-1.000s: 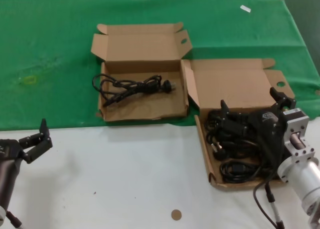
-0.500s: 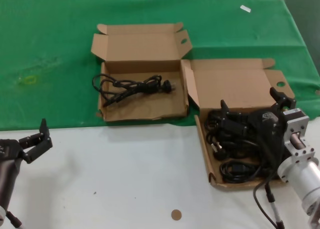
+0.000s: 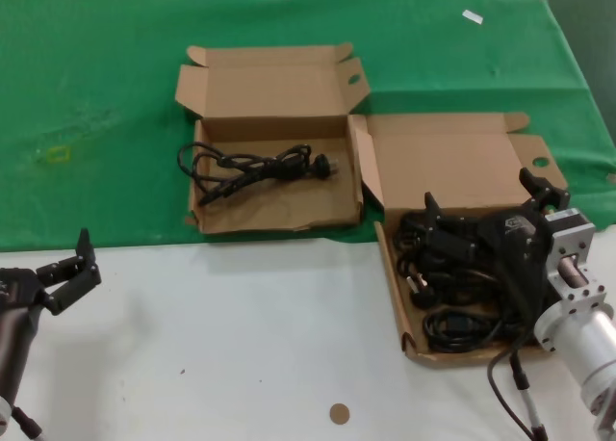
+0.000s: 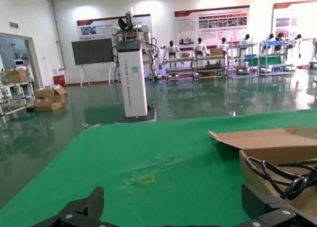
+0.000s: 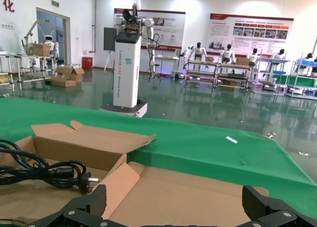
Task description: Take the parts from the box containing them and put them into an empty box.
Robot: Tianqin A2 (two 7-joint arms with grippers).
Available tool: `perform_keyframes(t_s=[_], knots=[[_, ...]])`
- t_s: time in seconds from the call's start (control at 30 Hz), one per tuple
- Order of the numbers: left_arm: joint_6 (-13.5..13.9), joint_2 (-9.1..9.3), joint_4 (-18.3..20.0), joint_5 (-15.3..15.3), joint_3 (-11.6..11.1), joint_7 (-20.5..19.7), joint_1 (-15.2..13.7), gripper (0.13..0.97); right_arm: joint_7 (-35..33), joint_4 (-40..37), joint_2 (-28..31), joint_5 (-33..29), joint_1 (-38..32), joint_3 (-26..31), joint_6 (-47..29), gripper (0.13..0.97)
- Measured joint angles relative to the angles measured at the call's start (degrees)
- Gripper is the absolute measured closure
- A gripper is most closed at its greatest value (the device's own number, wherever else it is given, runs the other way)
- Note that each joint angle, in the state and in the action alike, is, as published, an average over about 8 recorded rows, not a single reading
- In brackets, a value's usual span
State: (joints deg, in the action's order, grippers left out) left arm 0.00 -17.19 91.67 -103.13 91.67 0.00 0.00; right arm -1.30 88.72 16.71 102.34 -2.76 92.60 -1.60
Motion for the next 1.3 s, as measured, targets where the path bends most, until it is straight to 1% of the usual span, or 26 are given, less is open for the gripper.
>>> perform_keyframes(t_s=[1.3], knots=[[0.0,0.0,0.0,0.0,0.0,0.0,0.0,0.132,0.0,0.0,0.0,0.0,0.0,0.0,0.0,0.129]])
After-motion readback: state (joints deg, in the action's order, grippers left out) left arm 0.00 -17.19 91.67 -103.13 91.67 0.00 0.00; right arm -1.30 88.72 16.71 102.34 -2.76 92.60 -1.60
